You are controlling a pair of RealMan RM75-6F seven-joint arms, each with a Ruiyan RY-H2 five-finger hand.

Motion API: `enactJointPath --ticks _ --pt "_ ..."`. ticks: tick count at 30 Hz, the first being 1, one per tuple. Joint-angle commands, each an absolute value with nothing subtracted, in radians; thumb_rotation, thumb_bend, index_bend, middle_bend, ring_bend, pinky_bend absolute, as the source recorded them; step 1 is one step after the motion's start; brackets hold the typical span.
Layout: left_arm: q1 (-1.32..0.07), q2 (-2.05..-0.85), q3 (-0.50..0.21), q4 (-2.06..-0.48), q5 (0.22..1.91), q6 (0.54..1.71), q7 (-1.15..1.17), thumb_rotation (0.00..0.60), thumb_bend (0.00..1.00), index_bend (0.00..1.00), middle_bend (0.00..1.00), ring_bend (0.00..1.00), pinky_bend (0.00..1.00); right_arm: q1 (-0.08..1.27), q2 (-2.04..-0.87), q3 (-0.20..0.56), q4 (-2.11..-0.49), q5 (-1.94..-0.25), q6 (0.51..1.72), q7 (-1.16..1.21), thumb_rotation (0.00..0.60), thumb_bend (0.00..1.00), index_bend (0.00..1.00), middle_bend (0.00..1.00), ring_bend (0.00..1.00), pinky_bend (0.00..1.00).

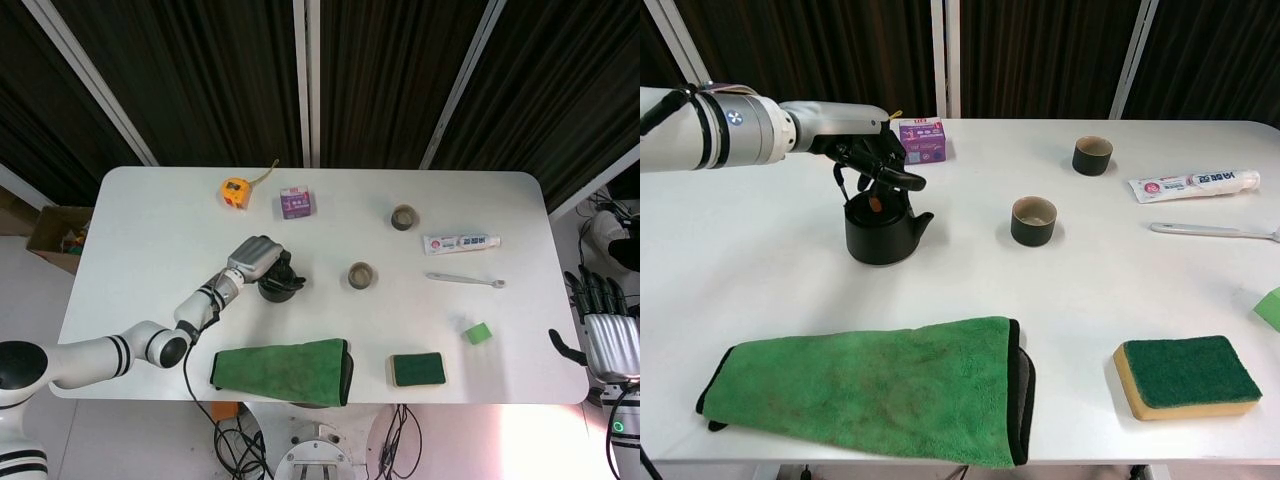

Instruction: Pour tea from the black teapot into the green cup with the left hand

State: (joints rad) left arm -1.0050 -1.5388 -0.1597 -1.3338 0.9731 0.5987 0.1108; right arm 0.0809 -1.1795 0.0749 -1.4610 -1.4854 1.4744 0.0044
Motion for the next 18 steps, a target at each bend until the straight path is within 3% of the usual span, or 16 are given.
enactJointPath --ticks 1,18 --pt "-1.006 -1.535 -0.157 -1.338 0.968 0.599 0.114 0.213 0.12 0.59 0.61 0.57 0.23 0.081 -1.179 0.075 -1.461 -1.485 1.475 0.004 0.6 0.24 0.0 0.0 0.0 0.0" --pt "-1.008 -1.511 -0.134 -1.387 0.958 0.6 0.131 0.217 0.12 0.65 0.67 0.65 0.23 0.082 -1.183 0.073 -1.457 -1.484 1.47 0.004 0.6 0.24 0.0 0.0 0.0 0.0"
